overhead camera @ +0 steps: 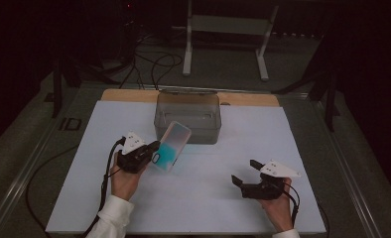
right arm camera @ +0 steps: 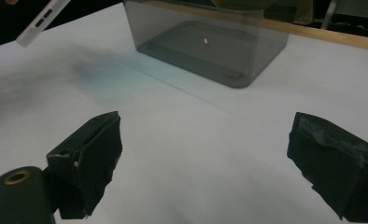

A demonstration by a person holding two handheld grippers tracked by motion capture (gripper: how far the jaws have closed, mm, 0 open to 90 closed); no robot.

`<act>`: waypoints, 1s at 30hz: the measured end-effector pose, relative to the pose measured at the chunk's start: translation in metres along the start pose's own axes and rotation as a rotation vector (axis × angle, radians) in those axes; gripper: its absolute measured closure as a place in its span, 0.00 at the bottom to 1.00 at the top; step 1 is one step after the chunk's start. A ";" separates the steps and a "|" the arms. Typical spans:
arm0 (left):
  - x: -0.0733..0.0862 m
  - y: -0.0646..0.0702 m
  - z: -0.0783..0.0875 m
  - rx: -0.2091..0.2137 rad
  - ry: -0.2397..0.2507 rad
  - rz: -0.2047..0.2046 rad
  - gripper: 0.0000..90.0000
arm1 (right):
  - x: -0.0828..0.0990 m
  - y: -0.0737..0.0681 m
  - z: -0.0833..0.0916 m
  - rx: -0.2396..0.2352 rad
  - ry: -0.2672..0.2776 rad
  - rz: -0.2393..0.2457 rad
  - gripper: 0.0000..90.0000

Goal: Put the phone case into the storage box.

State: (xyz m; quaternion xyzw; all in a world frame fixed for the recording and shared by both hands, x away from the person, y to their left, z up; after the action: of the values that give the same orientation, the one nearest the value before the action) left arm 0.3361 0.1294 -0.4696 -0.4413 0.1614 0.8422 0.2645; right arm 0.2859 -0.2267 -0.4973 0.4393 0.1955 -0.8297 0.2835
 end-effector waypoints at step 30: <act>-0.003 -0.008 0.010 -0.061 0.056 0.077 0.99 | -0.055 -0.034 -0.039 -0.111 0.009 -0.026 0.11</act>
State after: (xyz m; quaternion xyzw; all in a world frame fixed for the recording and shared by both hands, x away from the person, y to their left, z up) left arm 0.3359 0.1399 -0.4615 -0.4661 0.1600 0.8435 0.2135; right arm 0.3128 -0.1618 -0.4698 0.4241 0.2483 -0.8191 0.2960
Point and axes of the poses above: each handheld gripper's, and its own axes: z roughly backward along the jaws, x roughly out of its underside, y roughly to its right, the point moved 4 cm from there along -z, roughly forward along the jaws, and after that the axes turned 7 degrees about -y, right-handed, at the moved point
